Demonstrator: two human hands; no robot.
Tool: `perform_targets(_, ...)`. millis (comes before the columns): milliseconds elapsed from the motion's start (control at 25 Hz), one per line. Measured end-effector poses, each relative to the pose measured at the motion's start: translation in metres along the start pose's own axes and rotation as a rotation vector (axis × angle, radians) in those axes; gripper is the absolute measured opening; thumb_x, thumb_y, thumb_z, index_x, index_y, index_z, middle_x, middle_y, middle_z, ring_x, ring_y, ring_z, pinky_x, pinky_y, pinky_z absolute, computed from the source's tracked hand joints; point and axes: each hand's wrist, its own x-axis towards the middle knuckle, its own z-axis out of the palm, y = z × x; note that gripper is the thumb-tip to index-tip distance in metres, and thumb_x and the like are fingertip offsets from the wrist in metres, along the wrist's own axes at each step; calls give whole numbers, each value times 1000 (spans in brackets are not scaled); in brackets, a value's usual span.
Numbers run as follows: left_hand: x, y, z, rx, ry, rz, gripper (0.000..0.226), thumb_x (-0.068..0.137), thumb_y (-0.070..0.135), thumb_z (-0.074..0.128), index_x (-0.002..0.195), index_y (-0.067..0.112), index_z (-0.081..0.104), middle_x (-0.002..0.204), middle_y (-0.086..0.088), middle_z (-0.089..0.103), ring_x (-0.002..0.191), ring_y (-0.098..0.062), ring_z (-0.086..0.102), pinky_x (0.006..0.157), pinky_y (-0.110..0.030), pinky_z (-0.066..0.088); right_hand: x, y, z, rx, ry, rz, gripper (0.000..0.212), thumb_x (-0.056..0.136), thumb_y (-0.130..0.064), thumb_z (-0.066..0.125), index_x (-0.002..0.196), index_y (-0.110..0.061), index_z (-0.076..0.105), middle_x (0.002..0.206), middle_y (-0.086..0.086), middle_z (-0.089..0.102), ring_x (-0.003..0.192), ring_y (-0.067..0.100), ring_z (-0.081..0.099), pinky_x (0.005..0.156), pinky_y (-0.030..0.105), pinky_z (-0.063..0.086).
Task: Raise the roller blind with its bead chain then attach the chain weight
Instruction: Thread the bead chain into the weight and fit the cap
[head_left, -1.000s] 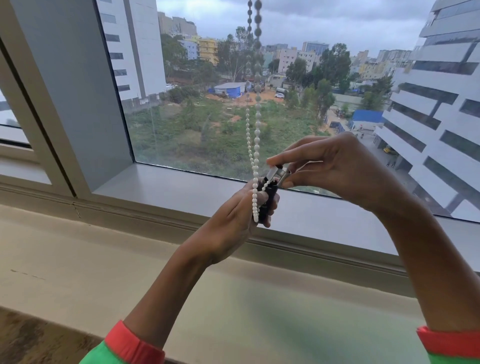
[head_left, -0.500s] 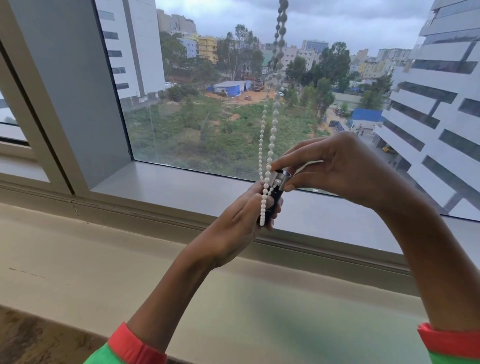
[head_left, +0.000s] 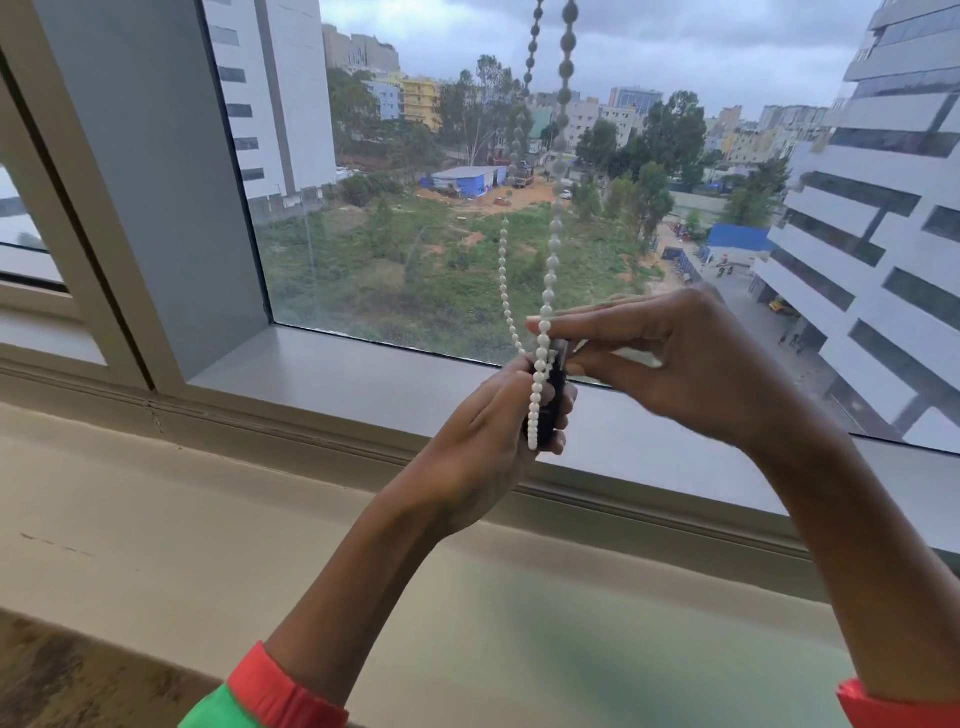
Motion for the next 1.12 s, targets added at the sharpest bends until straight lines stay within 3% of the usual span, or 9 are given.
perform_targets(160, 8, 5, -1, -176, 64, -9, 29, 98, 9, 31, 115, -1, 52, 76, -8, 53, 74, -17, 50, 65, -25, 49, -4, 10, 18, -162, -88, -76, 79, 64, -29, 82, 135, -20, 47, 127, -11, 53, 116, 14, 53, 98, 26, 45)
perform_targets(240, 8, 6, -3, -218, 72, -34, 27, 98, 9, 31, 113, 1, 52, 77, -11, 51, 74, -21, 52, 61, -27, 50, -4, 16, 26, -253, -87, -64, 90, 56, -38, 86, 135, -20, 45, 123, -11, 53, 121, 16, 46, 100, 32, 40)
perform_targets(320, 8, 7, -4, -214, 89, -55, 24, 97, 9, 32, 104, 4, 54, 77, -13, 49, 75, -23, 53, 63, -29, 49, -4, 21, 34, -328, -28, -73, 89, 55, -41, 85, 132, -18, 48, 123, -4, 59, 121, 15, 46, 96, 40, 38)
perform_targets(400, 8, 7, -7, -207, 105, -52, 23, 97, 9, 32, 100, 4, 54, 78, -15, 49, 77, -25, 54, 76, -35, 47, -4, 23, 41, -390, 34, -116, 82, 55, -42, 82, 128, -16, 52, 121, -1, 64, 118, 14, 51, 93, 36, 33)
perform_targets(560, 3, 1, -20, -218, 73, -53, 35, 97, 15, 29, 116, -2, 53, 96, -19, 61, 93, -28, 65, 89, -44, 50, -2, 29, 46, -462, 92, -156, 81, 49, -47, 80, 121, -15, 58, 112, -2, 70, 111, 14, 62, 93, 34, 26)
perform_targets(720, -9, -5, -37, -239, 25, -68, 41, 93, 21, 31, 125, 7, 53, 122, -20, 62, 121, -34, 55, 87, -45, 53, -5, 30, 58, -418, 70, -177, 84, 51, -52, 79, 122, -12, 58, 114, 1, 71, 110, 14, 63, 95, 35, 25)
perform_targets(800, -16, -7, -44, -167, 51, -47, 39, 89, 20, 43, 127, 13, 53, 122, -17, 64, 120, -32, 57, 88, -45, 54, -4, 30, 64, -384, 60, -176, 87, 54, -53, 80, 128, -15, 52, 120, 0, 68, 113, 15, 61, 96, 36, 28)
perform_targets(920, -28, -12, -54, -64, 128, 26, 55, 79, 12, 68, 130, 17, 47, 117, -19, 66, 114, -33, 61, 94, -49, 51, -5, 27, 75, -309, 40, -159, 96, 62, -45, 81, 141, -20, 33, 131, -3, 60, 116, 14, 56, 96, 34, 36)
perform_targets(1120, -48, -25, -62, 130, 264, 14, 56, 76, 6, 71, 126, 16, 48, 112, -14, 70, 110, -29, 64, 94, -41, 51, -23, 24, 110, -20, 21, -70, 107, 66, -23, 84, 147, -31, 15, 144, -3, 40, 114, 11, 54, 92, 19, 47)
